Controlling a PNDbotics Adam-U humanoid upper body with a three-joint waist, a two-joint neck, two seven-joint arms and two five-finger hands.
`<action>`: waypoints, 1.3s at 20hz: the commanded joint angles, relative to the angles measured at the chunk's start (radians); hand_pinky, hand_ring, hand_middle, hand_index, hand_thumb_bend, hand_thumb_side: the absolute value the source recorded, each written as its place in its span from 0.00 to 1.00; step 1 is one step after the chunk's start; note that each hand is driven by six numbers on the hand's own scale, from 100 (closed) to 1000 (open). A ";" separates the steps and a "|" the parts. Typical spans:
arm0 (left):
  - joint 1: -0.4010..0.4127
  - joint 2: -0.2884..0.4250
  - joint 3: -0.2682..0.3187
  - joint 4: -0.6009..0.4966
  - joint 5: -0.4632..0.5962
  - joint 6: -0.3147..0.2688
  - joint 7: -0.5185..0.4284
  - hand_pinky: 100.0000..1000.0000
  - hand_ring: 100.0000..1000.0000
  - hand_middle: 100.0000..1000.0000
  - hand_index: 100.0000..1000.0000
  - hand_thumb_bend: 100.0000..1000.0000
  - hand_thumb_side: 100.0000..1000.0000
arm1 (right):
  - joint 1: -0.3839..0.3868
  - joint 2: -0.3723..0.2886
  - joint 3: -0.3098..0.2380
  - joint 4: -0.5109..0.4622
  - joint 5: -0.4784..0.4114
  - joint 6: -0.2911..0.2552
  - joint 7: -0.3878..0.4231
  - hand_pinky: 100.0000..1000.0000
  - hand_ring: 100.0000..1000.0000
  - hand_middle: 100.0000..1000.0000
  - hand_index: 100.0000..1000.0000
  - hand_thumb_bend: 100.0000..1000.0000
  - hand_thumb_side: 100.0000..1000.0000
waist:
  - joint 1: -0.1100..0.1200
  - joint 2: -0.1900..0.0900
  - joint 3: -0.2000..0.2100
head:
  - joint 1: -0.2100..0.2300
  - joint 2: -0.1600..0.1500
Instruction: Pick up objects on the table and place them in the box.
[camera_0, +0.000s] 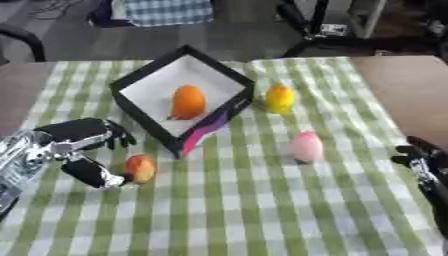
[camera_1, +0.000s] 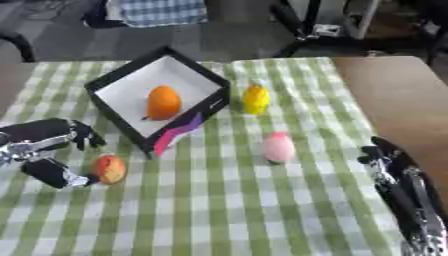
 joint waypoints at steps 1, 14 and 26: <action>-0.018 0.011 0.005 0.019 -0.021 -0.012 0.000 0.73 0.62 0.65 0.81 0.26 0.38 | -0.011 -0.014 0.001 -0.010 0.000 -0.004 0.004 0.87 0.68 0.67 0.83 0.00 0.60 | 0.004 -0.013 -0.001 | 0.001 -0.001; -0.026 -0.033 -0.006 0.086 -0.054 -0.023 0.065 0.72 0.60 0.62 0.73 0.15 0.31 | -0.013 -0.014 0.002 -0.008 0.000 -0.004 0.005 0.87 0.68 0.67 0.83 0.00 0.60 | 0.003 -0.013 -0.002 | -0.001 -0.001; -0.030 -0.061 -0.004 0.098 -0.040 0.005 0.208 0.70 0.53 0.53 0.48 0.00 0.17 | -0.013 -0.014 0.003 -0.005 -0.001 -0.003 0.007 0.87 0.68 0.67 0.83 0.00 0.60 | 0.004 -0.013 -0.004 | 0.000 -0.001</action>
